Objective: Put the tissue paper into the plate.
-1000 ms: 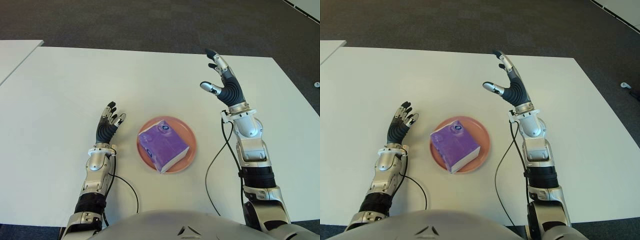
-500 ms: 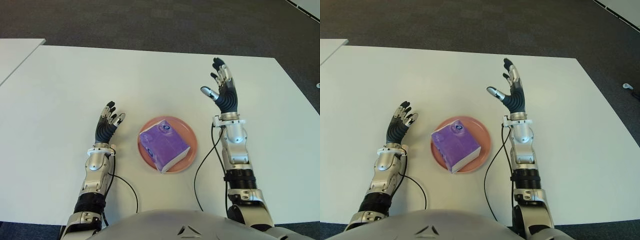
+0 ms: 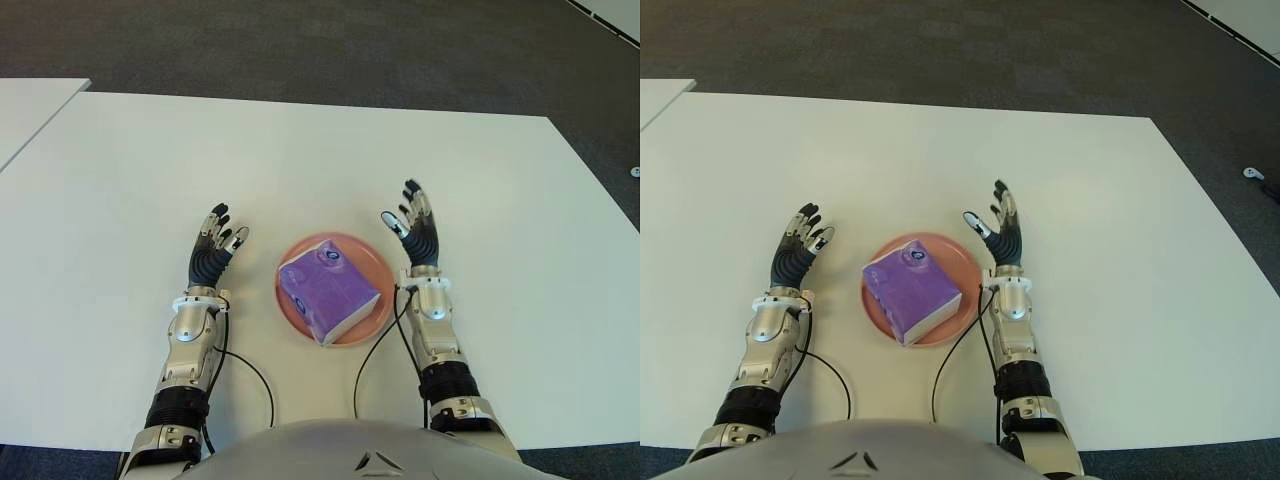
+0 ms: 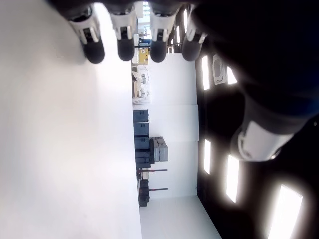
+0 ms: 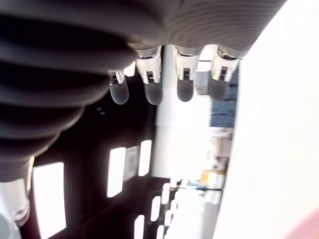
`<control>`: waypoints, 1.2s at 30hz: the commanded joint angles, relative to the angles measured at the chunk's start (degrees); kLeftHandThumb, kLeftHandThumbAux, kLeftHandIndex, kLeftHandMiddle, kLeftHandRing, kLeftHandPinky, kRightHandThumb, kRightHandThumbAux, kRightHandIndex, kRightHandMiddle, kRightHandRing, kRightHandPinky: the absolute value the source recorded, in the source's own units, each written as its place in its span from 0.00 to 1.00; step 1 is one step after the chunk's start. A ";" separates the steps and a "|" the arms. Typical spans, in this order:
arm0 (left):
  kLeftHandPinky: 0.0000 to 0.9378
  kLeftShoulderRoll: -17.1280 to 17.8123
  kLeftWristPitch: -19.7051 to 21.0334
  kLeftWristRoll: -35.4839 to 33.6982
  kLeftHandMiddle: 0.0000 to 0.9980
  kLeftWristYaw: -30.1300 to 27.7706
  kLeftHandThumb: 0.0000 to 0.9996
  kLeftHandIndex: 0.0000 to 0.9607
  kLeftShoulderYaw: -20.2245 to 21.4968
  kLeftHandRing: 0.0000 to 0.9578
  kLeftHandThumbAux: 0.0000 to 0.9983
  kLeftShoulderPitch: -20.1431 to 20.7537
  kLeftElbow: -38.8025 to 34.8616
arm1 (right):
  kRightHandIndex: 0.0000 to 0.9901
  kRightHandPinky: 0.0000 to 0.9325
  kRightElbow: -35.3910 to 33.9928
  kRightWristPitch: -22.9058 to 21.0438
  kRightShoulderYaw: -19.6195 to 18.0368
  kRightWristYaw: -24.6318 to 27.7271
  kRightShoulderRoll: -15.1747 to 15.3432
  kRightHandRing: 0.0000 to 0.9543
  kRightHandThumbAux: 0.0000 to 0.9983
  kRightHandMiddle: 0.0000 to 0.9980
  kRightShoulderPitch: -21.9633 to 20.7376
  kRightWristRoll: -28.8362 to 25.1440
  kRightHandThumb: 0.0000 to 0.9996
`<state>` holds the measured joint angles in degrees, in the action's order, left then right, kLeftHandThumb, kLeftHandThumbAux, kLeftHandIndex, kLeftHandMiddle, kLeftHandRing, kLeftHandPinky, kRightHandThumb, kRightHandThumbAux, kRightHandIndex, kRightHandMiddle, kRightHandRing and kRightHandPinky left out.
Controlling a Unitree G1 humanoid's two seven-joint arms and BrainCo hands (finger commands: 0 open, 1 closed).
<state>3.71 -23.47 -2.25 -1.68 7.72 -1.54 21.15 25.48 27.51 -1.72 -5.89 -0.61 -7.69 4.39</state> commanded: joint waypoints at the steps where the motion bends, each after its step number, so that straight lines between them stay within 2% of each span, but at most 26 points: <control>1: 0.00 0.07 1.61 0.08 0.01 0.20 0.00 0.01 -0.09 0.00 0.57 -1.08 0.13 | 0.00 0.00 4.33 2.05 -0.50 -1.41 -0.64 0.00 0.54 0.00 -0.17 -0.06 0.00; 7: 0.00 -0.09 1.79 0.26 0.01 0.34 0.00 0.02 -0.22 0.00 0.57 -1.11 -0.21 | 0.00 0.00 8.74 3.82 -0.93 -2.81 -0.37 0.00 0.50 0.00 -2.38 0.27 0.00; 13: 0.00 -0.22 1.79 0.23 0.01 0.37 0.00 0.02 -0.25 0.00 0.58 -1.19 -0.47 | 0.00 0.00 9.52 3.77 -0.66 -2.64 -0.10 0.00 0.49 0.00 -2.51 0.37 0.00; 25: 0.00 -0.35 2.95 0.51 0.01 0.66 0.00 0.02 -0.34 0.00 0.57 -1.89 -2.11 | 0.00 0.00 7.15 0.83 -0.67 -0.93 0.58 0.00 0.50 0.00 -0.15 -0.34 0.00; 36: 0.00 -0.11 3.13 0.64 0.01 0.54 0.00 0.02 -0.29 0.00 0.58 -2.07 -2.00 | 0.00 0.00 6.45 -0.84 -2.85 0.51 2.65 0.00 0.51 0.00 1.41 -2.17 0.00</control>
<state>3.61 -21.33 -2.10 -1.68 7.66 -2.92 18.52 31.42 28.36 -3.17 -6.23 0.40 -8.88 3.78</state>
